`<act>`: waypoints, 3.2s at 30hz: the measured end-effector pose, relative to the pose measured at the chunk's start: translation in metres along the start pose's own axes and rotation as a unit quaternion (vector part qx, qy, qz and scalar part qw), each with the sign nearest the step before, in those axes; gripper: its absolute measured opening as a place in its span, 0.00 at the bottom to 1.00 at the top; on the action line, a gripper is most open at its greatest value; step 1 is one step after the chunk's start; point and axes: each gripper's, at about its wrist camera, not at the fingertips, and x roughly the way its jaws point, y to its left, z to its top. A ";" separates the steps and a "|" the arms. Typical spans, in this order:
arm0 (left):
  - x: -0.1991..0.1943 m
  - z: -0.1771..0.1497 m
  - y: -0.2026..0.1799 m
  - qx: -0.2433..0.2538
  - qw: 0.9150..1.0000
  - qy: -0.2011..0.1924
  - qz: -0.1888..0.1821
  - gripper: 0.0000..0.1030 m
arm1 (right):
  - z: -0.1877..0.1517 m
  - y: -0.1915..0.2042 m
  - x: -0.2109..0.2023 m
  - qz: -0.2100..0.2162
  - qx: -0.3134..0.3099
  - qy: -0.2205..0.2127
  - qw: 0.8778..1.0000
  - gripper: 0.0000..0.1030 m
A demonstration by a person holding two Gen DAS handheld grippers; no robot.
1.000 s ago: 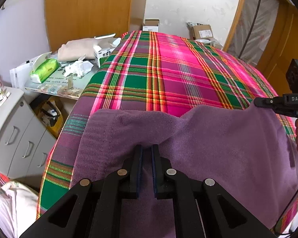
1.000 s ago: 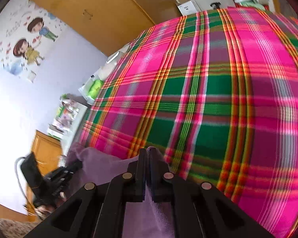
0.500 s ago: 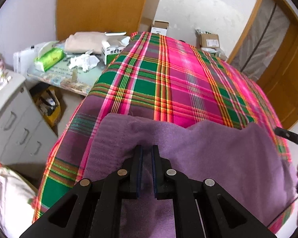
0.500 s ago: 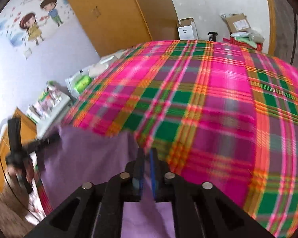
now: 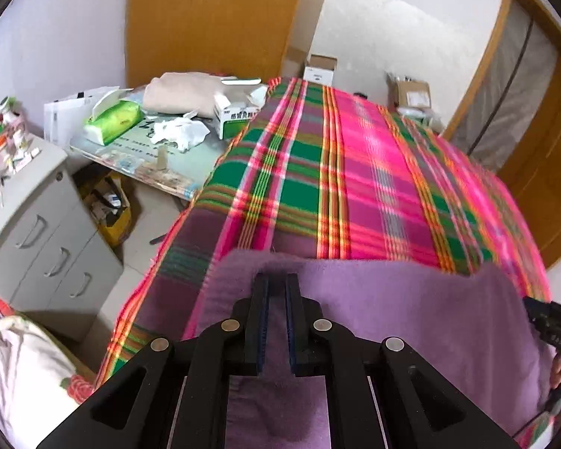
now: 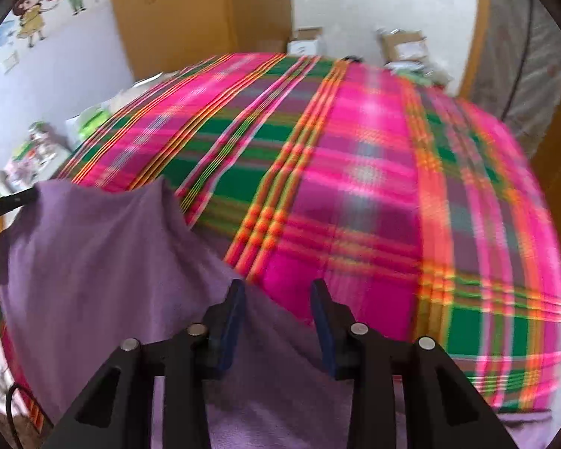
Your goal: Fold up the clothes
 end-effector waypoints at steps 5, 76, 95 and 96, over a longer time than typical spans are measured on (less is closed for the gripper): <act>-0.003 0.001 -0.003 0.010 1.000 -0.003 0.009 0.08 | 0.008 0.038 -0.033 0.040 -0.037 -0.076 0.996 0.34; -0.039 -0.057 0.130 -0.187 0.960 0.083 -0.190 0.29 | -0.049 0.386 0.023 0.097 -0.231 -0.035 0.967 0.27; -0.016 -0.037 0.131 -0.237 0.918 0.138 -0.288 0.29 | -0.053 0.372 0.001 0.103 -0.227 -0.108 0.962 0.12; -0.015 -0.039 0.134 -0.244 0.914 0.143 -0.291 0.29 | -0.053 0.372 0.001 0.104 -0.226 -0.110 0.962 0.12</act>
